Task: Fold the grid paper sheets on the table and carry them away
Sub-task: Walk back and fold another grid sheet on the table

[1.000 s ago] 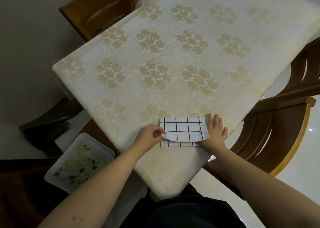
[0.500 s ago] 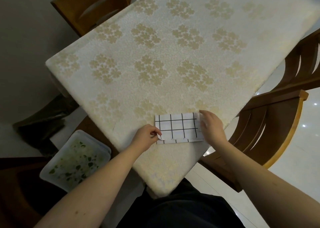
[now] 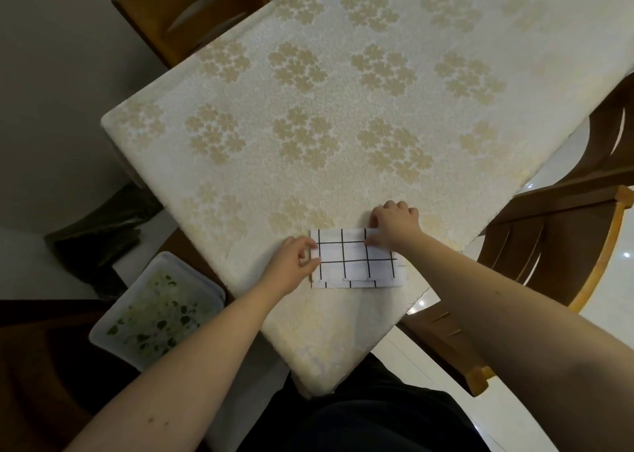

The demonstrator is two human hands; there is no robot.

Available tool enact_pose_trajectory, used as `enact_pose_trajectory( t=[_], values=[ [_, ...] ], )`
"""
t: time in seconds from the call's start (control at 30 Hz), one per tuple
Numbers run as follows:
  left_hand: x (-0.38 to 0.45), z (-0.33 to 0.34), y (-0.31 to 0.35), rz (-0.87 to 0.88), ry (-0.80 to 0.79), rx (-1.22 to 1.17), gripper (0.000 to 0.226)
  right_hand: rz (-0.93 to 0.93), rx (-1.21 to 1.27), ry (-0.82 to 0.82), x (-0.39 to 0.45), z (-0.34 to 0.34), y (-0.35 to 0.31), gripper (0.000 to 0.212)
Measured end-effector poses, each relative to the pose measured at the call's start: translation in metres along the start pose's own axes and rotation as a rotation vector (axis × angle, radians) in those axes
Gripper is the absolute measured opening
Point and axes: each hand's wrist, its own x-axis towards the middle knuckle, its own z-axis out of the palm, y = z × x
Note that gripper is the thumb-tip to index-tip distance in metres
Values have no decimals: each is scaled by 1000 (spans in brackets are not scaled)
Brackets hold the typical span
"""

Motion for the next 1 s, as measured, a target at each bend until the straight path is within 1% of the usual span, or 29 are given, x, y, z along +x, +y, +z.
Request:
enact_pose_trajectory(
  t=[0.07,0.13,0.2,0.27,0.37,0.43,0.47,0.57,0.63,0.7,0.73,0.77,0.83,0.9,0.97,1.0],
  values=[
    [7,-1,2,-27,71,-22,47,-21,9,-30,1,-2,-1,36],
    [16,-3,5,-58,77,14,66,-37,83,-57,-1,-1,1,24],
    [26,-4,8,-89,39,103,71,-45,197,-64,-4,0,4,22],
    [35,-6,11,-95,-8,154,64,-54,335,-52,-8,2,10,21],
    [45,-10,18,-60,-30,126,38,-72,553,-49,-14,2,19,25],
    [49,-13,23,-34,-17,100,20,-76,596,-42,-17,1,26,29],
    [50,-15,26,-37,-16,80,15,-63,603,-34,-18,1,29,29],
    [50,-20,33,-90,-29,-59,11,-1,587,-35,-18,1,40,29],
    [50,-22,36,-124,-32,-147,11,60,621,-55,-20,1,47,32],
    [50,-24,37,-170,-26,-259,10,114,753,-40,-21,3,53,40],
    [51,-24,36,-200,-23,-333,10,141,872,-38,-23,3,54,42],
    [53,-24,36,-235,-19,-412,10,169,1027,-63,-25,3,54,43],
    [54,-22,34,-314,-9,-566,18,223,1299,-182,-29,4,52,43],
    [53,-21,37,-368,-17,-700,30,249,1385,-248,-31,7,49,42],
    [51,-20,40,-428,-66,-805,38,270,1425,-209,-31,9,45,36],
    [49,-19,42,-469,-109,-815,42,283,1447,-174,-31,11,43,32]
  ],
)
